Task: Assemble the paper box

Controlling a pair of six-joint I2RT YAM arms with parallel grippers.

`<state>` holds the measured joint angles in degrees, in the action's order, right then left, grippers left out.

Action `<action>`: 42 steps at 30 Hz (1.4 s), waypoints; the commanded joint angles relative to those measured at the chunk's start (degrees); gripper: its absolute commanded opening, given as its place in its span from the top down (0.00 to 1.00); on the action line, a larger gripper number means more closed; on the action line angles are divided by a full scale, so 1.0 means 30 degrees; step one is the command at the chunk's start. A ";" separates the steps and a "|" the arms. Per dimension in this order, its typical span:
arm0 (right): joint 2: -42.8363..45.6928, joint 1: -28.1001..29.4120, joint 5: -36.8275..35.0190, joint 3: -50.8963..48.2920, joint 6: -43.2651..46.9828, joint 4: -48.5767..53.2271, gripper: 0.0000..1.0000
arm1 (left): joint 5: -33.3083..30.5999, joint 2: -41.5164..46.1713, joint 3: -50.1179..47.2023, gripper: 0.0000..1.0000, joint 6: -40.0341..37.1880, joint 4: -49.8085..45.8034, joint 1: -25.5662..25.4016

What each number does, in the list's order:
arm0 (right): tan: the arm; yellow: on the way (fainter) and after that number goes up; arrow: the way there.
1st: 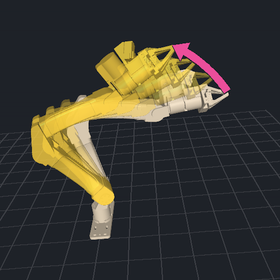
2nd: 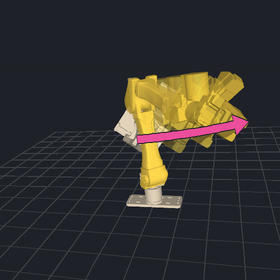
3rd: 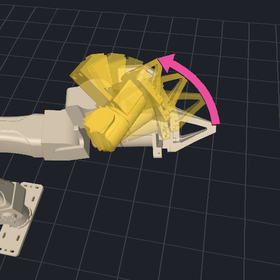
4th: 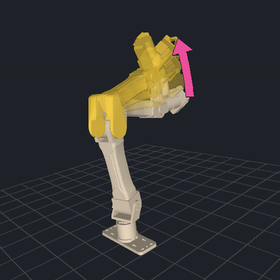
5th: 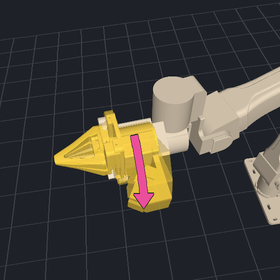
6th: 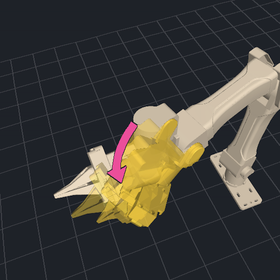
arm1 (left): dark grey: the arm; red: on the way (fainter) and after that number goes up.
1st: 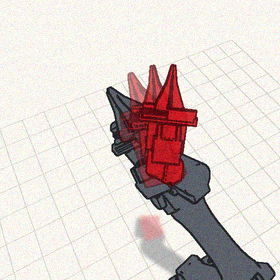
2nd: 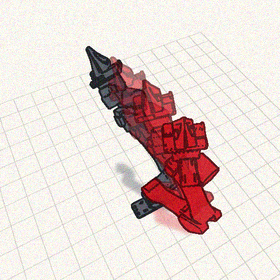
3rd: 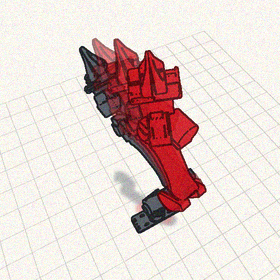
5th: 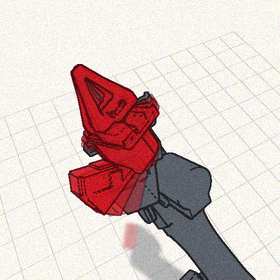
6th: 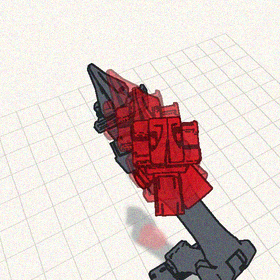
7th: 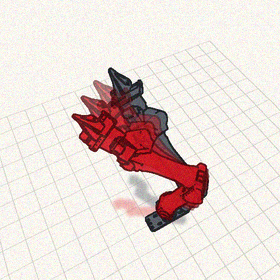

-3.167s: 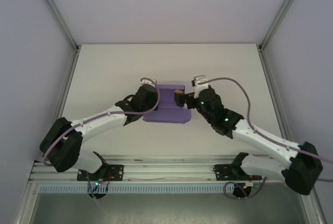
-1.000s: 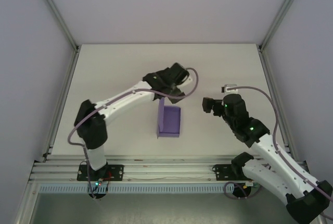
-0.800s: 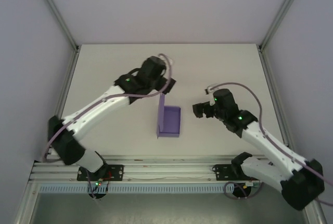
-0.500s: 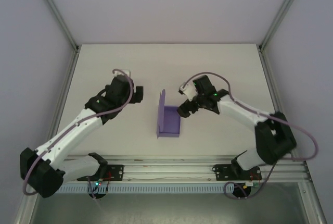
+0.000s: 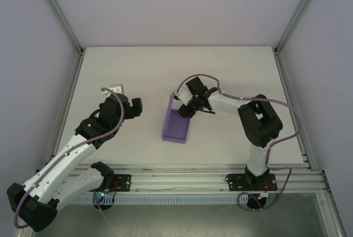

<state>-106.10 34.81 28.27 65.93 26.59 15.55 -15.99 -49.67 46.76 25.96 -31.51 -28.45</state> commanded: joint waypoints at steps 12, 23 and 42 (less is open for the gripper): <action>0.3646 0.3858 -1.4137 -0.3540 -1.8521 0.0835 0.90 | -0.0560 -0.2109 0.1343 0.00 0.0229 0.0475 0.0124; 0.4812 0.5480 -1.6077 -0.2976 -2.0379 0.3066 0.53 | 0.2906 -0.3585 0.1640 0.00 -0.1807 0.1640 0.0137; 0.9112 -0.0524 -0.2623 -0.0963 0.3623 0.5763 0.01 | 0.9873 -1.0625 0.6703 0.00 -1.2997 -0.0572 0.0099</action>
<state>-76.05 34.81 10.41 60.23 19.57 25.74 13.13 -79.66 63.61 -5.34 -30.37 -28.38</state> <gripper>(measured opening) 0.989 0.998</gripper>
